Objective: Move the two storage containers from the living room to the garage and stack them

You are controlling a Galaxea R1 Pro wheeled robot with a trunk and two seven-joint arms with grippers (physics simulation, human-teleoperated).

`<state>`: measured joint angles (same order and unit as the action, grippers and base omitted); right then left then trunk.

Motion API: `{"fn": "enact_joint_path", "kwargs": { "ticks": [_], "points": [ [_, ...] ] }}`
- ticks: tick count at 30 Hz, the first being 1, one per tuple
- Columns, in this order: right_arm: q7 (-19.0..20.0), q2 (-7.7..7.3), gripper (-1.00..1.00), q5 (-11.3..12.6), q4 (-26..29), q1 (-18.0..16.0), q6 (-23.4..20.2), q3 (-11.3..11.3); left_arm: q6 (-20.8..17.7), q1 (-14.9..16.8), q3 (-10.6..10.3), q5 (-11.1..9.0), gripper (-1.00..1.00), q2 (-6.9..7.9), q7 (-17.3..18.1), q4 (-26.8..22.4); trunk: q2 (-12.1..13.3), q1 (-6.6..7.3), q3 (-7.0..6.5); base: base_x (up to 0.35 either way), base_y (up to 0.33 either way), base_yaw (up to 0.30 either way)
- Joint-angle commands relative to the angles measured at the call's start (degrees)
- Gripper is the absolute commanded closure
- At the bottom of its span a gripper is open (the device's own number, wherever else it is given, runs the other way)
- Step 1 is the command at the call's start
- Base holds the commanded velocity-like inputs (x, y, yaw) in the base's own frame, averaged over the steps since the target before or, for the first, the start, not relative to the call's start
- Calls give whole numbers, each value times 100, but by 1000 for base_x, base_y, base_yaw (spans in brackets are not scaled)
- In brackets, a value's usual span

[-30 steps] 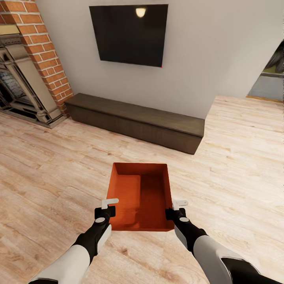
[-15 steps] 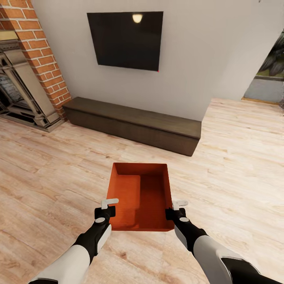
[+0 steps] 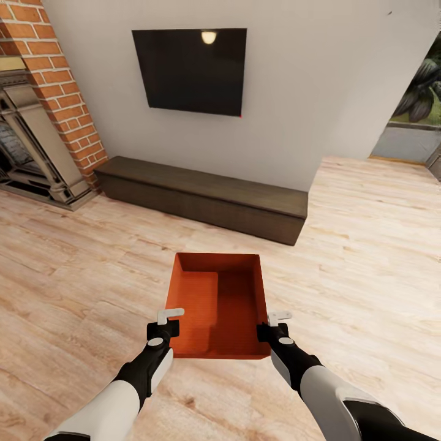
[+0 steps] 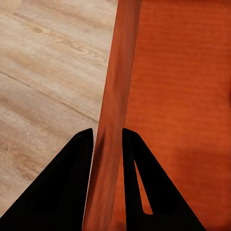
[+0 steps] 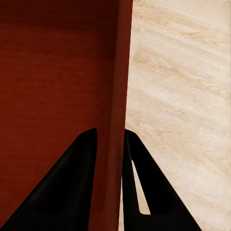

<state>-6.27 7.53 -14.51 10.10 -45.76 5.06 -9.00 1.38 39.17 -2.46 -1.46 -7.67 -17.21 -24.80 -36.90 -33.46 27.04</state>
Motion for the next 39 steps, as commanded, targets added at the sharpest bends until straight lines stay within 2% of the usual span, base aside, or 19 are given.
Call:
{"fn": "enact_joint_path", "kwargs": {
  "ticks": [1, 39],
  "points": [
    [-15, 3, 100, -25, -26, -3, 21, -162, 451, 7, 36, 87, 100, 64, -152, -16, -6, -1, -3, 0, 0, -62],
    [-6, 8, 100, -16, -26, -3, 12, -155, 446, 5, 43, 76, 100, 71, -134, -13, -6, -1, -328, 0, 0, -64]
  ]
}}
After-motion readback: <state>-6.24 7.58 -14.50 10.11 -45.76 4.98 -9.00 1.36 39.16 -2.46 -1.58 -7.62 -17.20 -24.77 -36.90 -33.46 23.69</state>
